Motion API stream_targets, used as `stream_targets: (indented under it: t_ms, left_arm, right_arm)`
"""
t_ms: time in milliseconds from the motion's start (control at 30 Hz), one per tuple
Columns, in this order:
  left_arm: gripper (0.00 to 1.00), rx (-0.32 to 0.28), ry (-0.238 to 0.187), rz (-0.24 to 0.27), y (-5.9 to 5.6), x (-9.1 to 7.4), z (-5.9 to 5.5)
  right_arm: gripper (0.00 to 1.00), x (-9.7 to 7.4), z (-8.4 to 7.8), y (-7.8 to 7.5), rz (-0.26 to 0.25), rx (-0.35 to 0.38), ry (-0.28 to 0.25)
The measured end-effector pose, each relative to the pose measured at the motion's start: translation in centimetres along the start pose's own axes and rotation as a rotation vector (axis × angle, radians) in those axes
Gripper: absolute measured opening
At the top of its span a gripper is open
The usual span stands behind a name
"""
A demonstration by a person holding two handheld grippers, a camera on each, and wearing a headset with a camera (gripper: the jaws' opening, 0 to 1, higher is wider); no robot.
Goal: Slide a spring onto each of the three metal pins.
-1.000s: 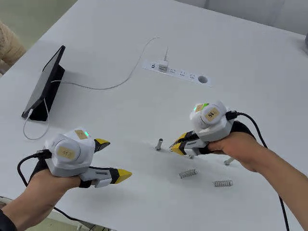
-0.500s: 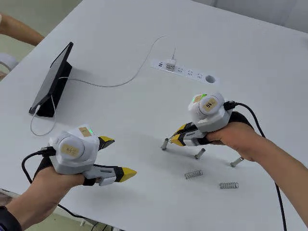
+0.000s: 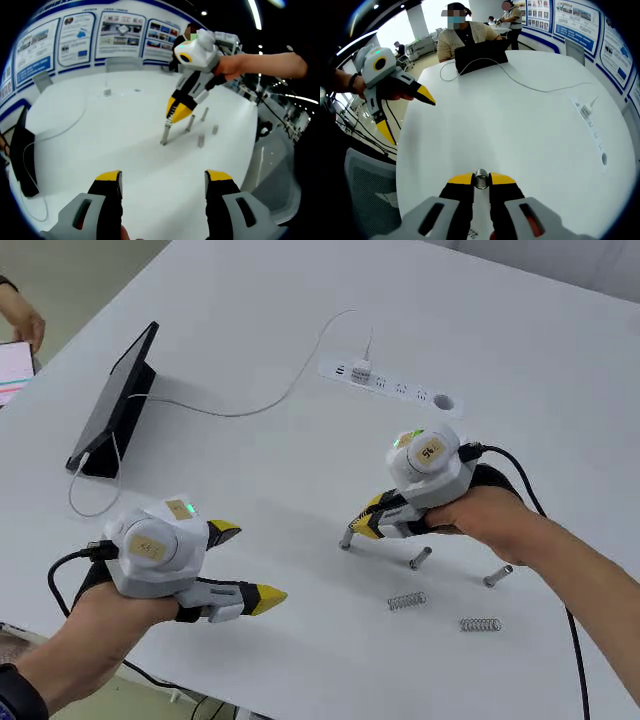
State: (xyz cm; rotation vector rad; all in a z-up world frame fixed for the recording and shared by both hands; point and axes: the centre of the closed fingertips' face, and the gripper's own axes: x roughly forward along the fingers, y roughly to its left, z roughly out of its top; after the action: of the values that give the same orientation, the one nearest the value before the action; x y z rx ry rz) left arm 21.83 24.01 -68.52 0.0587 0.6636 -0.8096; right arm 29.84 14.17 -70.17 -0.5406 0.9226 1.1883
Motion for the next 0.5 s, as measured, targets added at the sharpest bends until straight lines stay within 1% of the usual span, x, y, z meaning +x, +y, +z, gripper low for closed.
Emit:
stream_targets:
  t_ms: [133, 333, 500]
  left_arm:
    - [0.68, -0.004, 0.001, -0.002, 0.0, 0.0, -0.1]
    - [0.68, -0.009, 0.002, -0.001, 0.1, -0.1, -0.2]
    - [0.68, -0.008, 0.005, -0.003, 0.0, 0.0, -0.3]
  right_arm:
    - [0.13, 0.5, -0.1, 0.1, 0.006, -0.01, 0.014]
    - [0.13, 0.8, 0.0, 0.1, 0.012, -0.024, 0.019]
    - [0.13, 1.2, -0.1, 0.3, 0.013, -0.049, 0.032]
